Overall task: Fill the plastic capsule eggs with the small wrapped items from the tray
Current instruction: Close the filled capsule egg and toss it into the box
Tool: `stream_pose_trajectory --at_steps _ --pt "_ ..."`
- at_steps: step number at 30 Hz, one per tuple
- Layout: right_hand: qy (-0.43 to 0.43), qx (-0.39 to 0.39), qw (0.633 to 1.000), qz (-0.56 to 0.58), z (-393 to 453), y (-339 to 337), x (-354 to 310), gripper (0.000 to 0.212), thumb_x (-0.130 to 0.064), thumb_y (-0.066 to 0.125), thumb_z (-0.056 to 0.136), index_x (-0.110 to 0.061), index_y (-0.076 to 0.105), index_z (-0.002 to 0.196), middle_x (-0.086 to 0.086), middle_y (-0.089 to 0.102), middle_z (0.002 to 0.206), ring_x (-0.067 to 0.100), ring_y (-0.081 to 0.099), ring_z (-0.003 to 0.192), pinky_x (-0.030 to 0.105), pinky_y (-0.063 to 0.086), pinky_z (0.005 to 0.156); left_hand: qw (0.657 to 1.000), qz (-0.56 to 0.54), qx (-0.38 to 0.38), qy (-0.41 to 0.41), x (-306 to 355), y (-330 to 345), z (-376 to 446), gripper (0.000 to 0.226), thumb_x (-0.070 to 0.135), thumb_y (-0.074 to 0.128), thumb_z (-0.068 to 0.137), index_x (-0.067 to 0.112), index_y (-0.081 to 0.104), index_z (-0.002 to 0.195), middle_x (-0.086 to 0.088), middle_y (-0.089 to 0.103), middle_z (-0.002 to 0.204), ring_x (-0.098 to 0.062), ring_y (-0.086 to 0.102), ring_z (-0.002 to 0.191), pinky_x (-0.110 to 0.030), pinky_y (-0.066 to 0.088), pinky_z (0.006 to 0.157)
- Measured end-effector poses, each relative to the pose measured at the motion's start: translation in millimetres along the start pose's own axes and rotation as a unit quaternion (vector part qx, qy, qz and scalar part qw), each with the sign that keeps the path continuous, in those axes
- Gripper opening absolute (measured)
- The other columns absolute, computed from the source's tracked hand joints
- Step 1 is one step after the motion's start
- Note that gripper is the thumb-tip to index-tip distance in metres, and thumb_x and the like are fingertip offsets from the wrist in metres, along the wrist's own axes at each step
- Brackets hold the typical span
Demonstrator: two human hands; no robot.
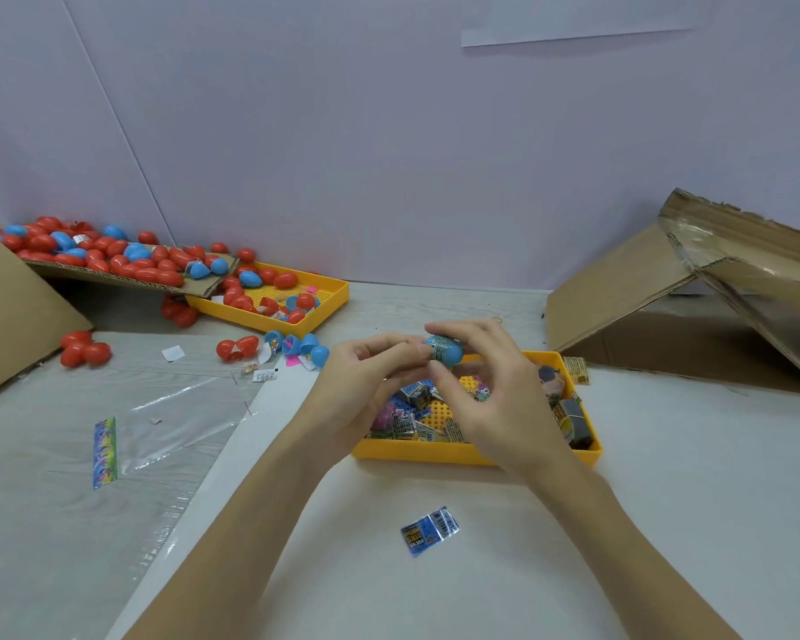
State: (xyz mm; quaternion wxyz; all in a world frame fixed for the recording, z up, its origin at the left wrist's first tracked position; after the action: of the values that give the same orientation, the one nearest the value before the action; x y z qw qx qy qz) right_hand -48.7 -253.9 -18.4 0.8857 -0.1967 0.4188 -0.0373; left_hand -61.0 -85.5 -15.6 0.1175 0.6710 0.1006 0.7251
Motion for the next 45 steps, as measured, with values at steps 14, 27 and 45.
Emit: stream_pose_trajectory --at_steps 14,27,45 --pt "0.177 -0.010 0.897 0.405 5.5 1.1 -0.3 0.041 -0.027 0.064 0.091 -0.010 0.066 0.128 0.009 0.075 0.119 0.022 0.071 0.112 0.024 0.056 0.087 0.991 0.043 0.018 0.127 -11.1 18.2 -3.8 0.039 0.042 0.074 0.090 0.030 0.070 0.127 -0.004 0.071 0.125 -0.019 0.065 0.119 -0.039 0.052 0.104" --pt "0.136 0.005 0.904 0.405 4.3 5.7 -0.4 0.039 -0.023 0.072 0.086 -0.012 0.069 0.123 0.005 0.072 0.126 0.022 0.065 0.123 0.034 0.052 0.106 0.980 -0.169 -0.062 0.084 -10.2 20.0 -3.4 0.037 0.018 0.060 0.095 0.012 0.068 0.130 -0.010 0.061 0.142 -0.022 0.054 0.136 -0.029 0.050 0.104" --pt "0.075 0.001 0.942 0.327 -0.1 8.5 -10.3 0.035 -0.017 0.071 0.090 -0.013 0.067 0.125 0.000 0.074 0.121 0.016 0.067 0.119 0.022 0.053 0.098 0.986 -0.076 -0.035 0.143 -1.7 17.2 -8.4 0.034 0.018 0.058 0.100 0.005 0.066 0.130 -0.016 0.067 0.132 -0.028 0.060 0.129 -0.033 0.054 0.099"
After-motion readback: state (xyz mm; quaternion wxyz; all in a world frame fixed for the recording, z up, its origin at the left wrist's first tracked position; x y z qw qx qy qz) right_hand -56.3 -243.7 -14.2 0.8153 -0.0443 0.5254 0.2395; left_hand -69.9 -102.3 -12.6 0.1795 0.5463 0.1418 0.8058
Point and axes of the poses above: each hand's wrist, its own z-axis towards the middle knuckle, its own y-axis out of the palm, x = y × z, the point moved 1 cm from there along z, towards the middle knuckle
